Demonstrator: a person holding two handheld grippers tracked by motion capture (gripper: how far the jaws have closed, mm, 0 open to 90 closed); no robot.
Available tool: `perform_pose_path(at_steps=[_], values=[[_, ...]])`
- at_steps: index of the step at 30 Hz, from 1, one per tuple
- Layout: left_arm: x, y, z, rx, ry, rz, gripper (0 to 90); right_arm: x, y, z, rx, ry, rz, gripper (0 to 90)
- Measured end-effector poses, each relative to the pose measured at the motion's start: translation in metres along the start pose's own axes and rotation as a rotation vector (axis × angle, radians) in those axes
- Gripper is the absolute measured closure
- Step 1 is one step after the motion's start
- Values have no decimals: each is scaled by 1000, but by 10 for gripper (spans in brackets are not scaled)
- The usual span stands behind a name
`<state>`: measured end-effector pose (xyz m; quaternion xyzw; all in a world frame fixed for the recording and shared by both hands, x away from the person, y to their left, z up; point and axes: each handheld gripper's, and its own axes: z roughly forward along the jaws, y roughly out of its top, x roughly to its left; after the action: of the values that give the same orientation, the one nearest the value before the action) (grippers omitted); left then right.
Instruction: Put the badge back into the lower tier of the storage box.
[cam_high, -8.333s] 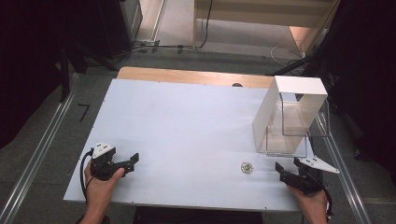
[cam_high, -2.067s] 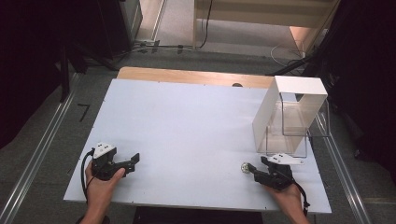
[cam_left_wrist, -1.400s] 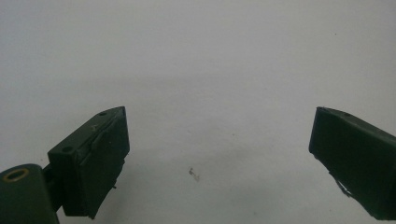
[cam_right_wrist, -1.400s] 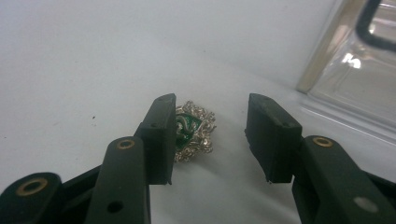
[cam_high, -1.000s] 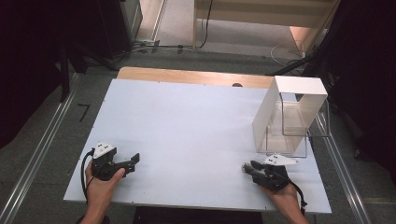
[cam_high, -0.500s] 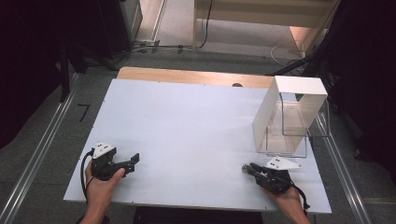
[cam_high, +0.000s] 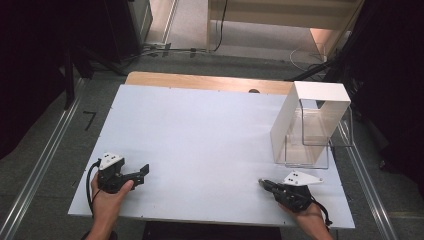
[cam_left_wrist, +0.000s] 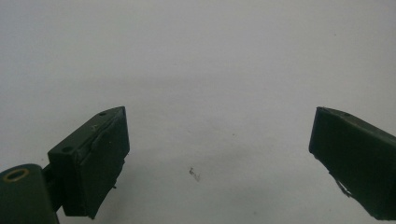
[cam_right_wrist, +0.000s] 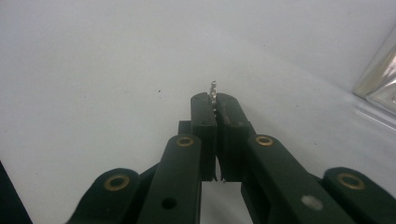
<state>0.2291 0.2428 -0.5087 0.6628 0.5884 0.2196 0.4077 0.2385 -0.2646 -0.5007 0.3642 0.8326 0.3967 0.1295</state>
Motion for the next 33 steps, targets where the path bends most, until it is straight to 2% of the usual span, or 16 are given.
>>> perform_pose_path(at_steps=[5, 10, 33], values=[[0, 0, 0, -1, 2, -1, 53, -1, 0, -1, -2, 11, 9, 846], [0, 0, 0, -2, 1, 0, 53, -2, 0, -6, -26, 2, 18, 846], [0, 0, 0, -2, 0, 0, 53, -4, 3, -16, -67, -18, 55, 846]])
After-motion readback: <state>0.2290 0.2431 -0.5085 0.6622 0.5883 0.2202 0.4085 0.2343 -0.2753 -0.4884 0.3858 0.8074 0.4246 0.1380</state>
